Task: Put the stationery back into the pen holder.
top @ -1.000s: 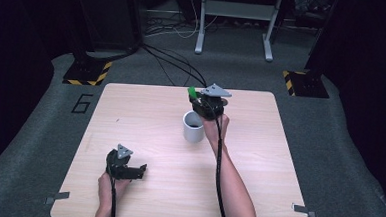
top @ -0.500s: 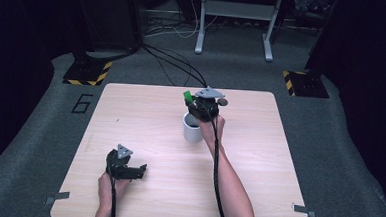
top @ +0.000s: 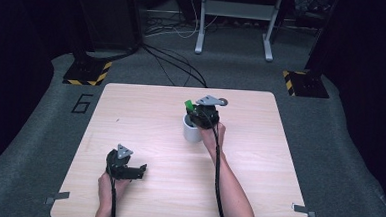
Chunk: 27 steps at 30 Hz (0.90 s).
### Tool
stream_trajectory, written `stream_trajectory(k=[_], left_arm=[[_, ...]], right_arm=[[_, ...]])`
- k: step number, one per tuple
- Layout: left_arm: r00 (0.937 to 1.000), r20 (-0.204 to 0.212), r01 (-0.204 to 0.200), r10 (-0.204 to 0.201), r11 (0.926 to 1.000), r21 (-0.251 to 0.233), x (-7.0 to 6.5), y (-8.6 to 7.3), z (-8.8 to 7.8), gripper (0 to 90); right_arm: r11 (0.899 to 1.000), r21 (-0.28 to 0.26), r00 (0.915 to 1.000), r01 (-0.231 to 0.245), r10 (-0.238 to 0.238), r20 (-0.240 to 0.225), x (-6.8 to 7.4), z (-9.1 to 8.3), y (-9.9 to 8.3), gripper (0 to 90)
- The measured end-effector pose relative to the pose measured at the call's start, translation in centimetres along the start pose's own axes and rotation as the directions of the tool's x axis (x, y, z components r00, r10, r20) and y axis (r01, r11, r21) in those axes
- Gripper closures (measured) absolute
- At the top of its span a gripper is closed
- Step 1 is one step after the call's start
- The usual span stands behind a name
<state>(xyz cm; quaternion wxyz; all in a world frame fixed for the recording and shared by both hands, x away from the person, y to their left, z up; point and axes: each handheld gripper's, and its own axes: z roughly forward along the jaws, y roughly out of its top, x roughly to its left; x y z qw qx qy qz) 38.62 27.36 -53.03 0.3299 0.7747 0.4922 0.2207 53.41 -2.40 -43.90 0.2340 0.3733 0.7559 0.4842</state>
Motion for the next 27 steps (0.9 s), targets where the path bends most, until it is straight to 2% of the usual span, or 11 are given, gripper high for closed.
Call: stream_trajectory(k=[6,8,18,24,27], left_arm=[[0.9999,-0.002,0.012,-0.012,0.9999,-0.007,-0.1,0.0,0.0,4.9],[1.0,-0.001,0.006,-0.006,1.0,-0.002,0.0,0.0,0.0,4.9],[1.0,0.0,0.003,-0.003,1.0,0.001,0.0,0.0,0.0,5.0],[1.0,0.0,0.01,-0.01,0.9999,-0.006,-0.1,0.0,0.0,5.2],[0.9999,-0.001,0.01,-0.01,0.9999,-0.006,-0.1,0.0,0.0,5.2]], right_arm=[[1.0,0.009,1.0,-0.008,0.008,0.006,-0.1,-0.3,-0.8,66.7],[0.999,0.025,0.9997,-0.024,0.024,0.003,0.0,-0.3,-1.0,66.7],[0.997,0.071,1.0,0.0,-0.001,0.007,0.5,-0.6,-1.9,66.2],[0.997,0.07,0.9993,-0.037,0.036,0.012,0.4,-1.3,-1.8,48.5],[0.997,0.065,0.9987,-0.051,0.05,0.013,0.3,-1.8,-1.7,43.4]])
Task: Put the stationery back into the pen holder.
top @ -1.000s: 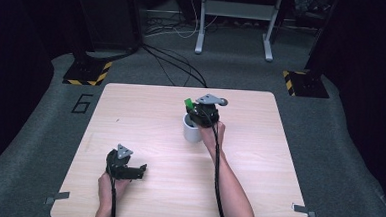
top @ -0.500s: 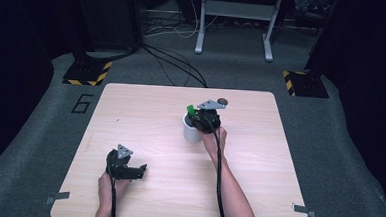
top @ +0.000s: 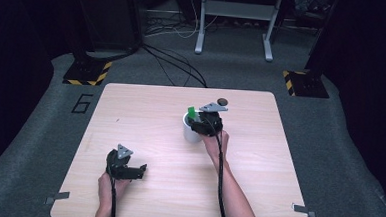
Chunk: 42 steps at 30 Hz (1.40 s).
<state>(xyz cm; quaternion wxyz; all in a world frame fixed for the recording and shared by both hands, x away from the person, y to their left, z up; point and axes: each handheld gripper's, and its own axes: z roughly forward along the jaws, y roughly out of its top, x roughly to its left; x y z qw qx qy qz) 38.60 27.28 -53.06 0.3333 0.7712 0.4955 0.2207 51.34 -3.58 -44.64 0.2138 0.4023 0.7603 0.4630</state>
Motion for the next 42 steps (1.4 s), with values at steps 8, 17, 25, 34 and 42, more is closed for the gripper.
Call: stream_trajectory(k=[8,17,25,34,42], left_arm=[[1.0,-0.001,-0.007,0.007,1.0,0.001,0.1,0.0,0.0,5.2],[1.0,0.0,-0.01,0.01,0.9999,0.004,0.1,0.0,0.0,5.2],[1.0,-0.001,-0.007,0.007,1.0,0.001,0.1,0.0,0.0,5.2],[0.9999,0.0,-0.012,0.012,0.9999,0.005,0.1,0.0,0.0,5.2],[0.9999,0.0,-0.014,0.014,0.9999,0.006,0.1,0.0,0.0,5.2]], right_arm=[[1.0,0.004,0.9997,-0.017,0.017,-0.019,-0.6,-2.1,0.4,29.7],[0.999,0.011,0.9987,-0.037,0.037,-0.035,-1.2,-5.5,0.2,18.2],[0.999,0.026,0.9997,-0.022,0.022,-0.004,-1.6,-8.7,-1.5,14.1],[0.998,0.056,0.9986,-0.032,0.03,0.044,-2.5,-11.2,-5.2,11.7],[0.992,0.105,0.9948,-0.065,0.056,0.084,-3.3,-12.2,-9.4,9.5]])
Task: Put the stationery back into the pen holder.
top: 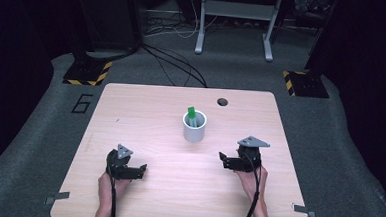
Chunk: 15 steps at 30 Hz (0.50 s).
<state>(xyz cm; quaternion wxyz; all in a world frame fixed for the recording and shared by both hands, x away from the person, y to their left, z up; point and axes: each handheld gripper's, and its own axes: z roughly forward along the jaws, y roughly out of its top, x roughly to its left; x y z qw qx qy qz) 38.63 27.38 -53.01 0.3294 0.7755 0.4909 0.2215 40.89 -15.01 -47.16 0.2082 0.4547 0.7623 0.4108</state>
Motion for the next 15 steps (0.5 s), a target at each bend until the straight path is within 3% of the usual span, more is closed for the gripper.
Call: stream_trajectory(k=[15], left_arm=[[1.0,-0.001,0.007,-0.007,1.0,-0.005,0.0,0.0,0.0,5.2]], right_arm=[[0.997,0.068,0.9932,-0.04,0.033,0.112,-1.1,-0.1,-5.9,5.3]])
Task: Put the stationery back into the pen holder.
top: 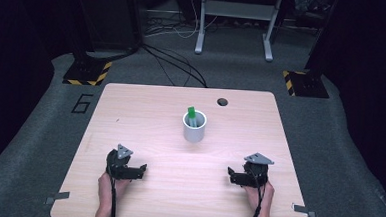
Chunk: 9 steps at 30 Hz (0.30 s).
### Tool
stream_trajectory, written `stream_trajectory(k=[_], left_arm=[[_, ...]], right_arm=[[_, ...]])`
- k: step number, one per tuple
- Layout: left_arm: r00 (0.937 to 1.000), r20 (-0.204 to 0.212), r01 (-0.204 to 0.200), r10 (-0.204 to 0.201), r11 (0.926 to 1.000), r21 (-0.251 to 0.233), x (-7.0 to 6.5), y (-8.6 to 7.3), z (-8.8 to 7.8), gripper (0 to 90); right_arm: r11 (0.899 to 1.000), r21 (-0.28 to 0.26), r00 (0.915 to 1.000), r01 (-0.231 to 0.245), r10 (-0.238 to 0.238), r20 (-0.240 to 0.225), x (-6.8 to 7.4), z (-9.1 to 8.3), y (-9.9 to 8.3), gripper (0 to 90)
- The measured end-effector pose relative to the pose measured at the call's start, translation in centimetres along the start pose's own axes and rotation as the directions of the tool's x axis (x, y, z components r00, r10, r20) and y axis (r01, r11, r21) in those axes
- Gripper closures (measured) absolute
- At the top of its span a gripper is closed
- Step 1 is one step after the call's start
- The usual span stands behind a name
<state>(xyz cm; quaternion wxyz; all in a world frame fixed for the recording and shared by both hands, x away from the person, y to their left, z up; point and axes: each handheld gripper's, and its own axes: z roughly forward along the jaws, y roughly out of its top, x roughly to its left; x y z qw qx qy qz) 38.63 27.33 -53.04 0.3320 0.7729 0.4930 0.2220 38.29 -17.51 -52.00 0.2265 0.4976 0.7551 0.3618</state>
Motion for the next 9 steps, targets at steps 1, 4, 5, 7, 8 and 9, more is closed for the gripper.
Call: stream_trajectory(k=[1,4,5,7,8,9], left_arm=[[1.0,0.0,0.0,0.0,1.0,0.0,0.0,0.0,0.0,5.2],[1.0,0.001,-0.008,0.008,0.9999,0.007,0.06,0.01,-0.04,5.2],[1.0,0.0,0.0,0.0,1.0,0.0,-0.01,0.0,0.0,5.2],[1.0,-0.001,0.0,0.0,1.0,-0.004,-0.02,-0.02,0.03,5.2],[1.0,0.0,-0.002,0.002,1.0,0.002,0.0,0.0,-0.02,5.2],[1.0,-0.005,0.0,0.0,1.0,-0.007,-0.05,-0.03,0.04,5.2]], right_arm=[[1.0,0.002,1.0,0.0,0.0,0.01,-0.03,0.04,-0.32,4.4],[1.0,0.006,0.9992,0.029,-0.03,0.028,-0.02,0.18,-0.69,0.0],[0.999,0.014,0.9983,0.039,-0.04,0.043,0.16,0.18,-0.71,0.0],[0.998,0.046,0.9977,0.05,-0.052,0.043,0.37,0.51,-0.72,0.0],[0.997,0.064,0.998,0.051,-0.053,0.034,0.47,0.6,-0.66,0.0],[0.997,0.063,0.9979,0.054,-0.056,0.033,0.44,0.65,-0.65,0.0]])
